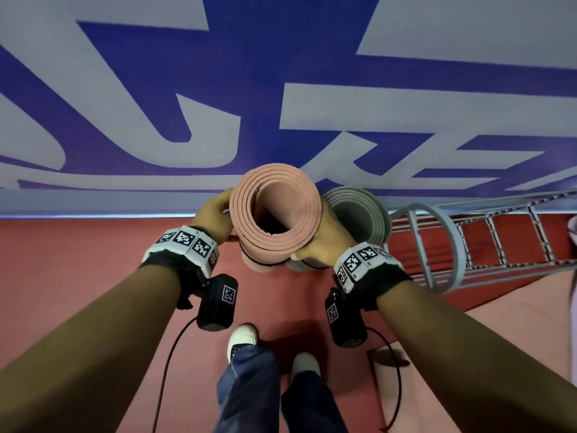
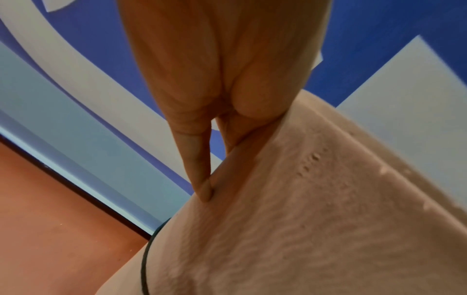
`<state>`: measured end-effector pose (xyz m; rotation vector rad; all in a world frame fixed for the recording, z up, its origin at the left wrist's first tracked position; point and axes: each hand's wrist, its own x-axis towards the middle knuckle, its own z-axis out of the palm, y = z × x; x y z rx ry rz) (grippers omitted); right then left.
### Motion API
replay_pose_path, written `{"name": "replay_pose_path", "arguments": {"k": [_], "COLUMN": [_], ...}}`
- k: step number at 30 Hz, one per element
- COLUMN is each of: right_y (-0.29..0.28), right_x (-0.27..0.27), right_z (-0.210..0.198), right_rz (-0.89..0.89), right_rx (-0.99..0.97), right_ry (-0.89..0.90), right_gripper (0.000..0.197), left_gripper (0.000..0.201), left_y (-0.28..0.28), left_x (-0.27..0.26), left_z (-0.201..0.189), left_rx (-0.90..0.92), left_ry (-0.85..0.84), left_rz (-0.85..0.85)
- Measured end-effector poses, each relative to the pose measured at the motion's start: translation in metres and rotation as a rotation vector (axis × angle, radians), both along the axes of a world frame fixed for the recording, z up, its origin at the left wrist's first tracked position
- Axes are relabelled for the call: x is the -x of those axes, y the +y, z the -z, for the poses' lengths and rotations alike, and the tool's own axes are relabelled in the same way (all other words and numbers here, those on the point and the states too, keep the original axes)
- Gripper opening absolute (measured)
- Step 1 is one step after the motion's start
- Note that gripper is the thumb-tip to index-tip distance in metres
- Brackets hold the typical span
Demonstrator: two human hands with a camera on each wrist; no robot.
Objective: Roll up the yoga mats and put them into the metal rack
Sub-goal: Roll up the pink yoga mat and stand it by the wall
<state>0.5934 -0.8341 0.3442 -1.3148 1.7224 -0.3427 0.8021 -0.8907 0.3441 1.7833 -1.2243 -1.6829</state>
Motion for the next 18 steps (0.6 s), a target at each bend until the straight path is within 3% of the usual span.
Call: {"name": "replay_pose_path", "arguments": {"k": [4,7,11,15,18], "right_y": [-0.009,-0.011,-0.011,-0.019,-0.022], "right_x": [-0.004,-0.004,-0.009,-0.008,-0.005], "right_z": [0.001,0.011,0.025,0.029,0.031], "right_rz": [-0.197,-0.256,-0.155,-0.111,-0.113], "right_rx": [0.020,-0.020,-0.062,-0.086,-0.100], "right_ry": [0.232,0.266,0.189,0.198,0.199], "right_gripper": [0.106,0.097,0.113,0.101,0.096], "left_gripper": [0.055,0.070,0.078,0.058,0.047], "left_y": [-0.004,-0.007,-0.004,-0.007,-0.009], "left_x": [-0.003,-0.007,-0.006,0.001,0.005], "left_z": [0.011,0.024,0.031,0.030,0.028], "left_rx": [-0.052,-0.090,-0.087,-0.111,-0.092], "left_ry": [-0.022,-0.086,-0.139,-0.175,-0.297], "left_rz": [-0.014,0.029,0.226,0.229,0.294]}}
